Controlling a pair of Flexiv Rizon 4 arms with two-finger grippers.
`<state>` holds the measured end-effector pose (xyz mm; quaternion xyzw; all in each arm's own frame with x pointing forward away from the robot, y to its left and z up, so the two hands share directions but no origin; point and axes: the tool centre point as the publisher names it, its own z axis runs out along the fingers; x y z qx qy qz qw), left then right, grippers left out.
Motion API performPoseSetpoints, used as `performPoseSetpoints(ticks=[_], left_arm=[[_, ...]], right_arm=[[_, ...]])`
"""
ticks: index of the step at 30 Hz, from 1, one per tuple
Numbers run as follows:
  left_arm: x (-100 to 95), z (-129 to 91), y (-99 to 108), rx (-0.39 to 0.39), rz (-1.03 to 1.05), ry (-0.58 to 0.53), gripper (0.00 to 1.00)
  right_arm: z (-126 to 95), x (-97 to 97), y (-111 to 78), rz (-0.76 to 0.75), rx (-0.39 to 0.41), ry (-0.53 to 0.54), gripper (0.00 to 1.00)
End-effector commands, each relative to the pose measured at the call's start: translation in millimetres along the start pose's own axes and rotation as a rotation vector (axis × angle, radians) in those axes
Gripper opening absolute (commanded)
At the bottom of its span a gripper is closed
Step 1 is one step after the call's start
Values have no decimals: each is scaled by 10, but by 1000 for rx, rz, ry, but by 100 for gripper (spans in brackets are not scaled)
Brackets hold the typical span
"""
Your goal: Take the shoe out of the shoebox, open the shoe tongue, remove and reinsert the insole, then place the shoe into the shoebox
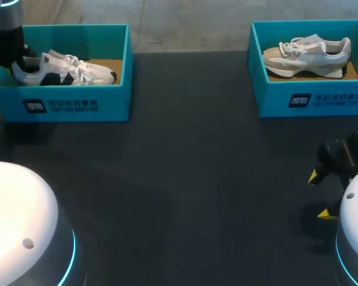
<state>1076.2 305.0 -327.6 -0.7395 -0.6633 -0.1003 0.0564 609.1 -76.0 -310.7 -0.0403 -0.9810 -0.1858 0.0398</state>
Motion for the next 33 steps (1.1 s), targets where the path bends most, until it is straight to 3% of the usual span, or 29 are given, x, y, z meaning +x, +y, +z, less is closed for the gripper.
performPoseSetpoints(ticks=[1,12,33], left_arm=[[-33,51,-30,11,-5,9,0],[-85,208,-30,73,-36,-8,0],[-152,382,-60,104,-12,-17,0]], right_arm=[[-1,17,-1,0,1,-3,100],[-1,17,-1,0,1,-3,100],[-1,17,-1,0,1,-3,100]])
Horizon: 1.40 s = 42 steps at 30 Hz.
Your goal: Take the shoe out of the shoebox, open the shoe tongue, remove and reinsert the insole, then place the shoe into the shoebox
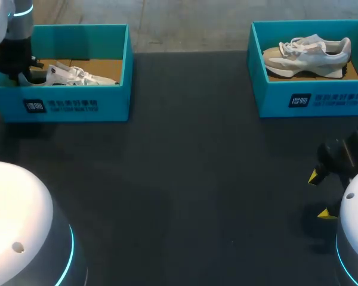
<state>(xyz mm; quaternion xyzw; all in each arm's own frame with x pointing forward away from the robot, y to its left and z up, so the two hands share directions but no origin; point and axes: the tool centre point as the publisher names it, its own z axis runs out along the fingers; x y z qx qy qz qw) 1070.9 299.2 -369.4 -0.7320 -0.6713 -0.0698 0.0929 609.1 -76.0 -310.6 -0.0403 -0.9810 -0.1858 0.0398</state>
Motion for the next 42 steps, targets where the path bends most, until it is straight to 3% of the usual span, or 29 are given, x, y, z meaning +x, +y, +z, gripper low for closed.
performPoseSetpoints(ticks=[1,8,9,11,13,20,25,26,27,31,32,34,42], left_arm=[[-5,-18,2,9,1,-27,0],[-63,-31,-20,-1,17,-27,0],[-69,-30,-23,-4,20,-22,3],[-80,-29,-30,-5,23,-18,21],[-83,-27,-31,-6,24,-17,30],[-98,-19,-41,-1,22,-19,35],[-80,-41,-57,-3,19,-28,44],[-71,-62,-60,-5,17,-32,47],[-62,-87,-59,-9,14,-37,57],[-29,-159,-34,-24,-3,-52,73],[-19,-198,-30,-30,-8,-58,88],[-9,-251,-31,-39,-9,-69,100],[-7,-502,-46,-64,-15,-128,100]], right_arm=[[-1,17,-2,0,1,-3,100],[-1,17,-2,0,1,-3,100],[-1,17,-2,0,1,-3,100],[-1,17,-2,0,1,-3,100],[-1,17,-2,0,1,-3,100],[-1,17,-2,0,1,-3,100],[-1,17,-2,0,1,-3,100],[-1,17,-2,0,1,-3,100],[-1,17,-2,0,1,-3,100],[-1,17,-2,0,1,-3,100],[-1,17,-2,0,1,-3,100],[-1,17,-2,0,1,-3,100],[-1,17,-2,0,1,-3,100]])
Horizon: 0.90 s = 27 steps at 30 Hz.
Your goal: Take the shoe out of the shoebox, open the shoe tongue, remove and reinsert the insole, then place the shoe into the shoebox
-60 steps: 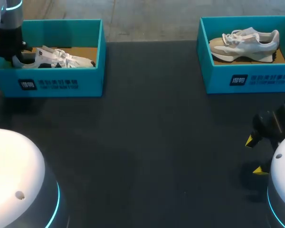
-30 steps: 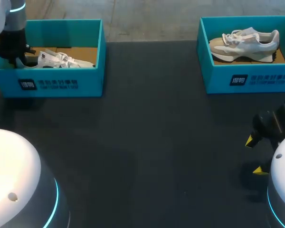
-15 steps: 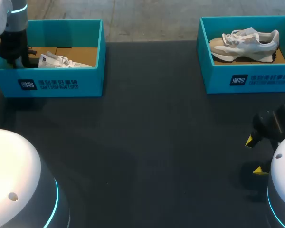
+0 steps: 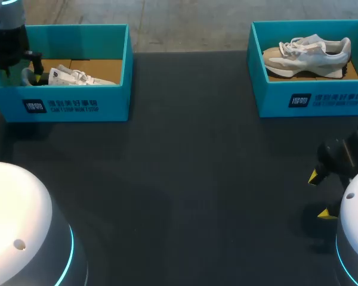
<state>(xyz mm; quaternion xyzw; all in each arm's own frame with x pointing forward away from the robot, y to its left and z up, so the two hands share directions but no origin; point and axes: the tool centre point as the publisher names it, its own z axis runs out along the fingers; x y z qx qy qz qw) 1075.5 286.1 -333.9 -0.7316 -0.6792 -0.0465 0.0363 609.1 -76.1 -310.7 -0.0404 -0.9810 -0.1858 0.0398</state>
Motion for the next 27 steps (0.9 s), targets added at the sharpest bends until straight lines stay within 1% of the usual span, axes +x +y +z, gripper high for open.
performPoseSetpoints(ticks=[1,4,6,9,14,17,21,27], left_arm=[[13,-170,-88,-17,2,-23,100],[-12,-290,-102,-26,-1,-30,100],[-24,-408,-112,-42,-14,-38,100],[-18,-586,-135,-62,-36,-35,100],[24,-883,-233,-66,-79,-35,100],[62,-1021,-315,-60,-88,-48,100],[102,-1250,-489,-54,-85,-68,100],[94,-1491,-698,-49,-81,-63,100]], right_arm=[[-1,17,-1,0,1,-3,100],[-1,17,-1,0,1,-3,100],[-1,17,-1,0,1,-3,100],[-1,17,-1,0,1,-3,100],[-1,17,-1,0,1,-3,100],[-1,17,-1,0,1,-3,100],[-1,17,-1,0,1,-3,100],[-1,17,-1,0,1,-3,100]])
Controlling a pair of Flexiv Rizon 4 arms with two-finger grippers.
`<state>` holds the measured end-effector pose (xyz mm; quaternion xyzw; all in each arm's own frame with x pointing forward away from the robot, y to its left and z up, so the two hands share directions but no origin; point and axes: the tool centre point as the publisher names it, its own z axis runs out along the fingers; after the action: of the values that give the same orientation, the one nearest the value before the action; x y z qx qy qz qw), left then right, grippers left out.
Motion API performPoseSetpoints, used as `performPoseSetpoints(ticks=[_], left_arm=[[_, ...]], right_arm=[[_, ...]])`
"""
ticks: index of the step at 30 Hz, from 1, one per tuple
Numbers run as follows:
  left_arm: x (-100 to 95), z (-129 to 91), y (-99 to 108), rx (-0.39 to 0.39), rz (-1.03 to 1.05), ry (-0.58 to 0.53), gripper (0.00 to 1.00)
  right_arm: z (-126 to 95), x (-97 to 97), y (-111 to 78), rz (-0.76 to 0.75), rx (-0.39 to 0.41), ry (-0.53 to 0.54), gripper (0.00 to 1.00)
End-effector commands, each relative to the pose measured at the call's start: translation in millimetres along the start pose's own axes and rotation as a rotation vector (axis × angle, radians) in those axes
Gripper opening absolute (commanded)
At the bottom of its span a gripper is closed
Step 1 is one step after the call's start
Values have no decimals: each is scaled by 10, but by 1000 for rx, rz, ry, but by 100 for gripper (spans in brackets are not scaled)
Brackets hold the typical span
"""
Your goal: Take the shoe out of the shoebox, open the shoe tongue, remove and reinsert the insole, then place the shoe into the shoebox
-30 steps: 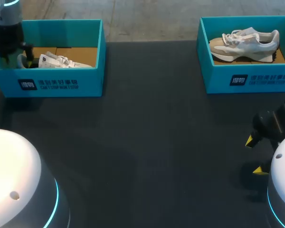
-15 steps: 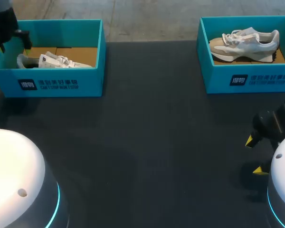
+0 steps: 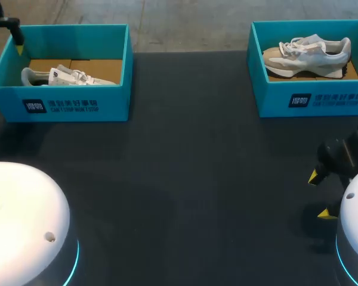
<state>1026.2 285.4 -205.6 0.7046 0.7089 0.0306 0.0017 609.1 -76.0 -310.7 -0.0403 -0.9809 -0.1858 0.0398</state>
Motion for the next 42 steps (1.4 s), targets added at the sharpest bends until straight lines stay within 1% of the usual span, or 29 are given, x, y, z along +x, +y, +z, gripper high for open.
performPoseSetpoints(ticks=[1,5,18,21,24,27,29,33,37,42], left_arm=[[-13,-230,-228,-20,2,11,100],[-21,-333,-298,7,35,-21,100],[-21,-333,-298,7,35,-21,100],[-21,-333,-298,7,35,-21,100],[-21,-333,-298,7,35,-21,100],[-21,-333,-298,7,35,-21,100],[-21,-333,-298,7,35,-21,100],[-21,-333,-298,7,35,-21,100],[-21,-333,-298,7,35,-21,100],[-21,-333,-298,7,35,-21,100]], right_arm=[[-1,17,-2,0,1,-3,100],[-1,17,-2,0,1,-3,100],[-1,17,-2,0,1,-3,100],[-34,-94,109,-52,15,-5,100],[-143,-234,193,-107,49,-14,100],[-265,-347,236,-135,78,-12,100],[-326,-422,244,-132,100,-3,100],[-438,-566,252,-118,115,1,100],[-551,-724,252,-61,146,6,100],[-731,-919,251,-19,171,-21,100]])
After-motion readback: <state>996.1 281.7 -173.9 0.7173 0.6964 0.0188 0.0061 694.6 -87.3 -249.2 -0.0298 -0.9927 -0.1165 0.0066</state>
